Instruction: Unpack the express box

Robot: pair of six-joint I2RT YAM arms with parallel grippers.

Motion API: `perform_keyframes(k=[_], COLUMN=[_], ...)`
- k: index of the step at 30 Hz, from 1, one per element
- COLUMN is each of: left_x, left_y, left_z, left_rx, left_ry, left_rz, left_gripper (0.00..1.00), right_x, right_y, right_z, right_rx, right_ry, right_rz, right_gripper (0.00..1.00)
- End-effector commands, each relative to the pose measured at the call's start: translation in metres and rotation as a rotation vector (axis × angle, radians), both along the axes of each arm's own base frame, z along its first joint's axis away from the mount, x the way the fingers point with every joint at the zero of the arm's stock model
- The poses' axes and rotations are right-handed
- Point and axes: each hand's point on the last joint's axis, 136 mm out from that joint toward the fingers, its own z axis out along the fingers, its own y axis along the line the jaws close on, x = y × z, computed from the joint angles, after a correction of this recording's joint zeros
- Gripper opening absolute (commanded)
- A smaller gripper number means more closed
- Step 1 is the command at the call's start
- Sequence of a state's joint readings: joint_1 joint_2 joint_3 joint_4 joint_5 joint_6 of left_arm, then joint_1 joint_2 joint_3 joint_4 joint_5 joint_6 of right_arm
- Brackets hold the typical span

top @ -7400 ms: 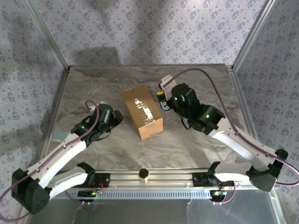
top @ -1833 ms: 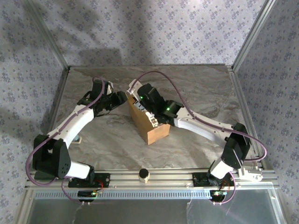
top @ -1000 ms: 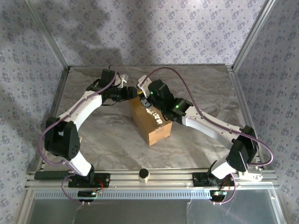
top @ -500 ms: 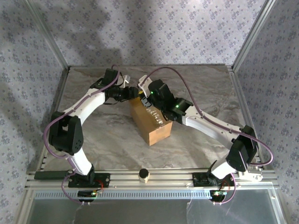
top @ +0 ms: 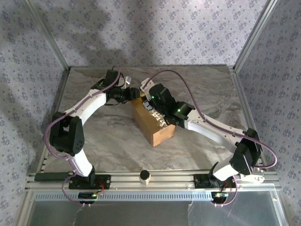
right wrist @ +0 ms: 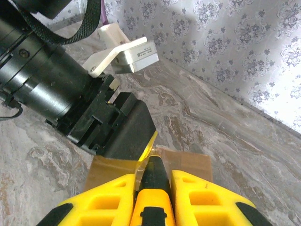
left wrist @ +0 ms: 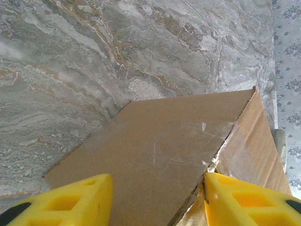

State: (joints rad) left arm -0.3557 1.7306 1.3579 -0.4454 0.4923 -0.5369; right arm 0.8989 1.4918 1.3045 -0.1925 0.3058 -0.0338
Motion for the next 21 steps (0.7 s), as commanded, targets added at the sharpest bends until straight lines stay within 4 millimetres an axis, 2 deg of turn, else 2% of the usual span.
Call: perform_keyframes(k=[1,21], left_x=[-0.010,-0.006], left_y=[0.018,0.030], left_z=[-0.052,-0.058], left_rx=[0.110,0.186], left_ry=[0.134,0.116], left_rz=[0.068,0.098], left_gripper=[0.51,0.49], right_x=[-0.027,-0.052], right_y=[-0.006,-0.029], right_z=[-0.018,-0.025], right_rx=[-0.041,-0.084], right_ry=[0.097,0.148], right_rz=[0.026,0.000], right_gripper=[0.00,0.00])
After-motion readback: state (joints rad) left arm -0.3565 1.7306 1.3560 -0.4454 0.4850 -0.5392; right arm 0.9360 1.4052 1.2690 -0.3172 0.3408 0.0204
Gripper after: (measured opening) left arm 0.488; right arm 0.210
